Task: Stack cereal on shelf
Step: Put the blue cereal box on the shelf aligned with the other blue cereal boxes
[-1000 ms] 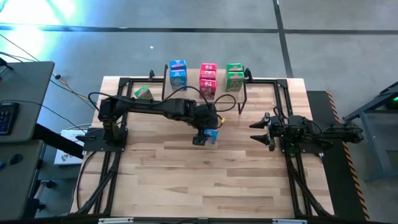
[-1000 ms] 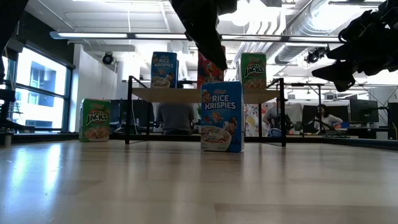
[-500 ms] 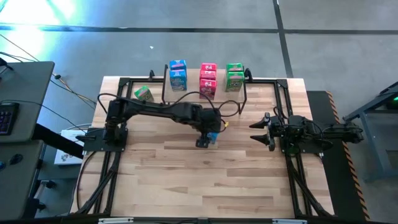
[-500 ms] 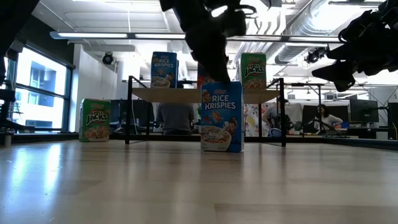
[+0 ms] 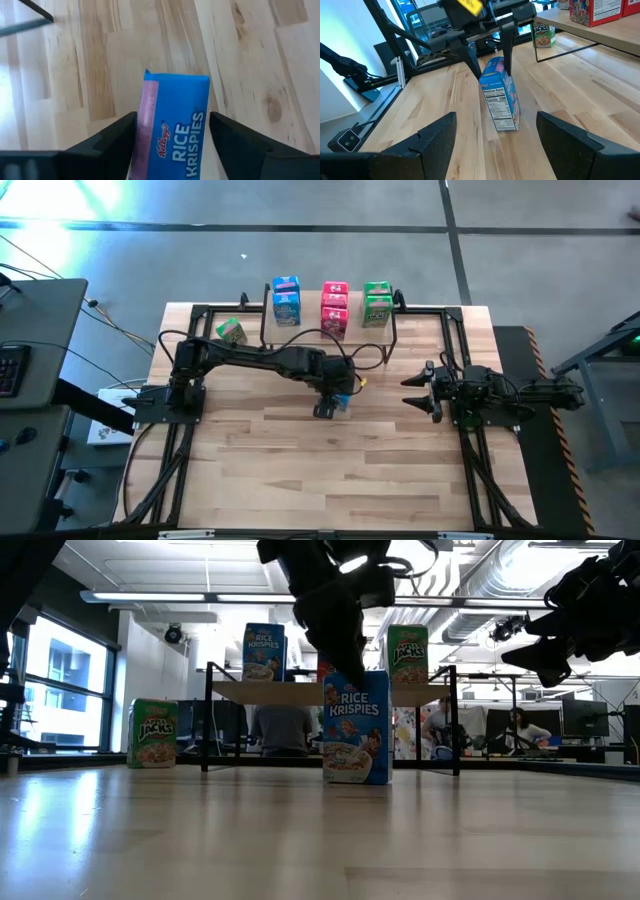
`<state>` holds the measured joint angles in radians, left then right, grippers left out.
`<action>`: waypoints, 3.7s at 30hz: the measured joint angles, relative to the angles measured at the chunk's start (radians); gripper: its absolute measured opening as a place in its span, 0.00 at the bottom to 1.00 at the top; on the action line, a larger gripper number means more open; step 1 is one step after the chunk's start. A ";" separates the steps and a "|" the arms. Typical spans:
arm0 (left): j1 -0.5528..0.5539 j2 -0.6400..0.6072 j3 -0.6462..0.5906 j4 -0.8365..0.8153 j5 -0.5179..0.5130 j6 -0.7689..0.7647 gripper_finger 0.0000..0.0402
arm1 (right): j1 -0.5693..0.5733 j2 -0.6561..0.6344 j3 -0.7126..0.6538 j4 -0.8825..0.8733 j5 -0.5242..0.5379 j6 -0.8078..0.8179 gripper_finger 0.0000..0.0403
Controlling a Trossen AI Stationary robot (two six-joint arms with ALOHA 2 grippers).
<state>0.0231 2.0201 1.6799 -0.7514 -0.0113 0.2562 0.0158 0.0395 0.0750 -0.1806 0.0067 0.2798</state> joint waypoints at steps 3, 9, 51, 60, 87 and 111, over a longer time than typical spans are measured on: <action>0.000 0.000 -0.017 -0.005 0.000 0.000 0.53 | 0.000 0.000 0.000 0.000 0.000 0.000 0.66; -0.007 0.000 -0.017 -0.011 0.000 -0.008 0.45 | 0.000 0.000 0.000 0.000 0.000 0.000 0.66; 0.116 -0.464 -0.015 -0.454 -0.131 -0.014 0.33 | 0.000 0.000 0.000 0.000 0.000 0.000 0.66; 0.225 -0.473 -0.015 -0.459 -0.132 0.058 0.33 | 0.000 0.000 0.000 0.000 0.000 0.000 0.66; 0.397 -0.461 -0.015 -0.410 -0.086 0.198 0.33 | 0.000 0.000 0.000 0.000 0.000 0.000 0.66; 0.443 -0.440 -0.015 -0.402 -0.020 0.209 0.41 | 0.000 -0.001 0.000 0.000 0.000 0.000 0.66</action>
<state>0.4664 1.5803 1.6646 -1.1530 -0.0312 0.4649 0.0158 0.0387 0.0746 -0.1806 0.0067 0.2798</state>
